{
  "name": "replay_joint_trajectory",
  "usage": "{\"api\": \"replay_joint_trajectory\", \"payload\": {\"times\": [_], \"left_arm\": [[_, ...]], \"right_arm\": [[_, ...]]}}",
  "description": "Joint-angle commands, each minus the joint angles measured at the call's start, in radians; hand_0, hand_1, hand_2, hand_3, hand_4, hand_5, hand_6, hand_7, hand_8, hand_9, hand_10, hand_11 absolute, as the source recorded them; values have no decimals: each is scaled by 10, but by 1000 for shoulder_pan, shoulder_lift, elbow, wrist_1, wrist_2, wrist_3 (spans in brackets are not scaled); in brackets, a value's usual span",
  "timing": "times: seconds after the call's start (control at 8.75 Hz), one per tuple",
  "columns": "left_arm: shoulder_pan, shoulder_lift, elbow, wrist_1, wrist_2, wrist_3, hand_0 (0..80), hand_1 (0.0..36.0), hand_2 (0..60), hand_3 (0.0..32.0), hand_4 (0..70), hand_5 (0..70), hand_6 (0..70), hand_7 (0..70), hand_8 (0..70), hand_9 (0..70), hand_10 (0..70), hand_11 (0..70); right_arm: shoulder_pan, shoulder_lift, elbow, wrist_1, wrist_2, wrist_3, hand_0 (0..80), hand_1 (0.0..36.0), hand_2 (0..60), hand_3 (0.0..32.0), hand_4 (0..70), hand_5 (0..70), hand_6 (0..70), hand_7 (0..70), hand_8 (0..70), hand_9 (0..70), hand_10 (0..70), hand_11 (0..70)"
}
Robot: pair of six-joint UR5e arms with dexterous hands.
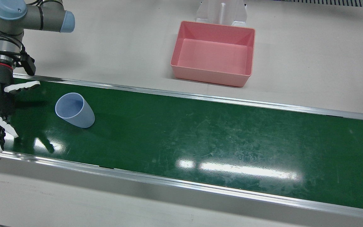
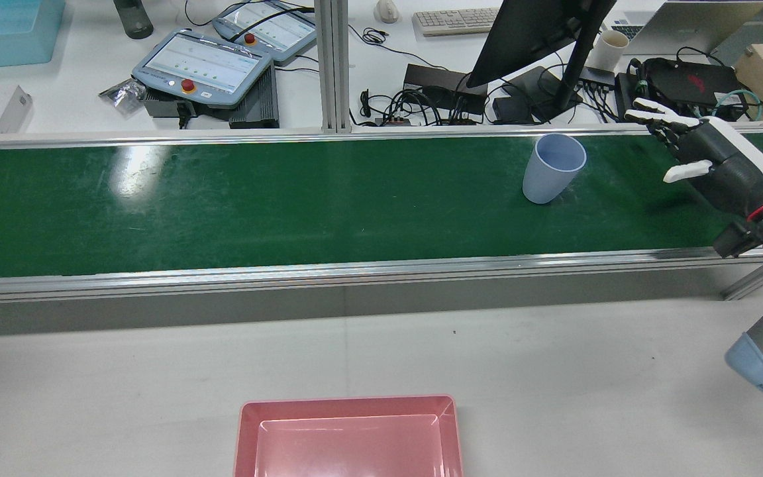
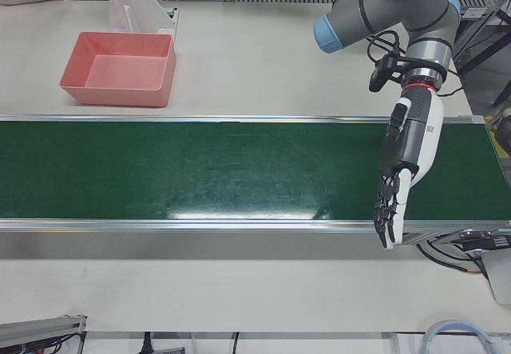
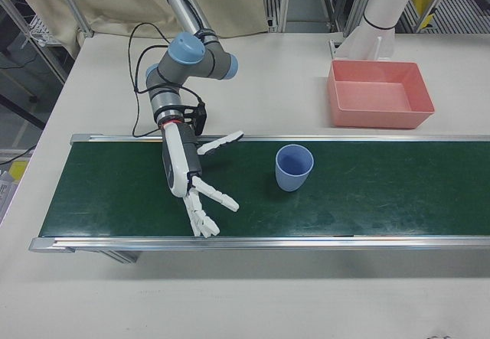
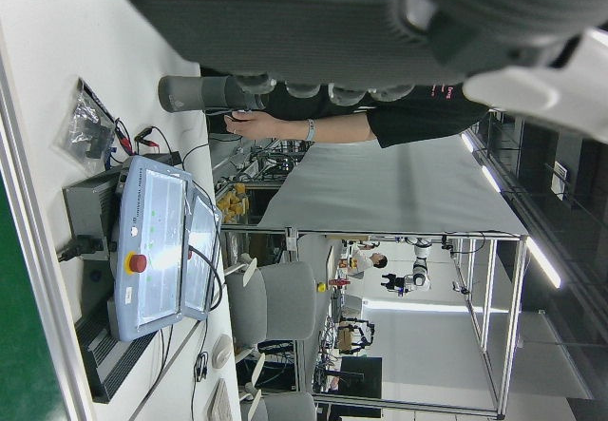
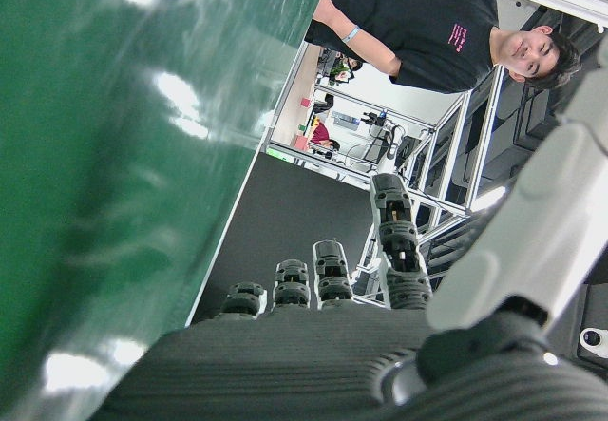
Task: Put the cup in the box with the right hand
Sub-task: 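Reach the right hand toward the light blue cup on the belt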
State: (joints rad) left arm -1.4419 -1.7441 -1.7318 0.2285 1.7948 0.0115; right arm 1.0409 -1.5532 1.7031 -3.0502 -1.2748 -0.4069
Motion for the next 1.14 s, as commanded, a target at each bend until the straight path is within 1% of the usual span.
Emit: {"api": "replay_joint_trajectory", "payload": {"times": [0.0, 0.11, 0.23, 0.34, 0.46, 0.57, 0.69, 0.8, 0.91, 1.03], "left_arm": [[0, 0, 0, 0, 0, -1, 0, 0, 0, 0, 0, 0, 0, 0, 0, 0, 0, 0], [0, 0, 0, -1, 0, -1, 0, 0, 0, 0, 0, 0, 0, 0, 0, 0, 0, 0], [0, 0, 0, -2, 0, -1, 0, 0, 0, 0, 0, 0, 0, 0, 0, 0, 0, 0], [0, 0, 0, 0, 0, 1, 0, 0, 0, 0, 0, 0, 0, 0, 0, 0, 0, 0], [0, 0, 0, 0, 0, -1, 0, 0, 0, 0, 0, 0, 0, 0, 0, 0, 0, 0], [0, 0, 0, 0, 0, 1, 0, 0, 0, 0, 0, 0, 0, 0, 0, 0, 0, 0], [0, 0, 0, 0, 0, 1, 0, 0, 0, 0, 0, 0, 0, 0, 0, 0, 0, 0], [0, 0, 1, -1, 0, -1, 0, 0, 0, 0, 0, 0, 0, 0, 0, 0, 0, 0], [0, 0, 1, -2, 0, -1, 0, 0, 0, 0, 0, 0, 0, 0, 0, 0, 0, 0], [0, 0, 1, -2, 0, 1, 0, 0, 0, 0, 0, 0, 0, 0, 0, 0, 0, 0]], "right_arm": [[-27, 1, 29, -1, 3, -16, 457, 53, 11, 0, 157, 31, 46, 188, 48, 116, 28, 50], [-59, 1, 44, -1, 52, -18, 413, 99, 193, 0, 97, 31, 46, 189, 47, 115, 27, 49], [-93, 1, 61, -1, 75, -18, 439, 72, 86, 0, 140, 31, 47, 197, 47, 116, 28, 50], [-102, 4, 62, -2, 77, -18, 428, 80, 125, 0, 136, 30, 48, 200, 47, 116, 26, 47], [-99, 7, 59, -2, 75, -18, 446, 60, 54, 0, 168, 28, 47, 199, 47, 117, 20, 38], [-96, 7, 55, -2, 77, -13, 453, 51, 23, 0, 188, 28, 48, 205, 47, 119, 20, 38], [-93, 5, 49, -1, 80, -9, 454, 55, 40, 0, 194, 28, 49, 208, 48, 119, 19, 37], [-94, 5, 46, -5, 81, -10, 463, 134, 281, 0, 202, 41, 51, 211, 41, 108, 21, 44], [-93, 4, 47, -7, 112, -9, 441, 326, 600, 0, 297, 68, 82, 325, 69, 156, 54, 98], [-93, -1, 44, -7, 117, -6, 391, 360, 600, 0, 566, 92, 196, 700, 272, 484, 187, 286]]}}
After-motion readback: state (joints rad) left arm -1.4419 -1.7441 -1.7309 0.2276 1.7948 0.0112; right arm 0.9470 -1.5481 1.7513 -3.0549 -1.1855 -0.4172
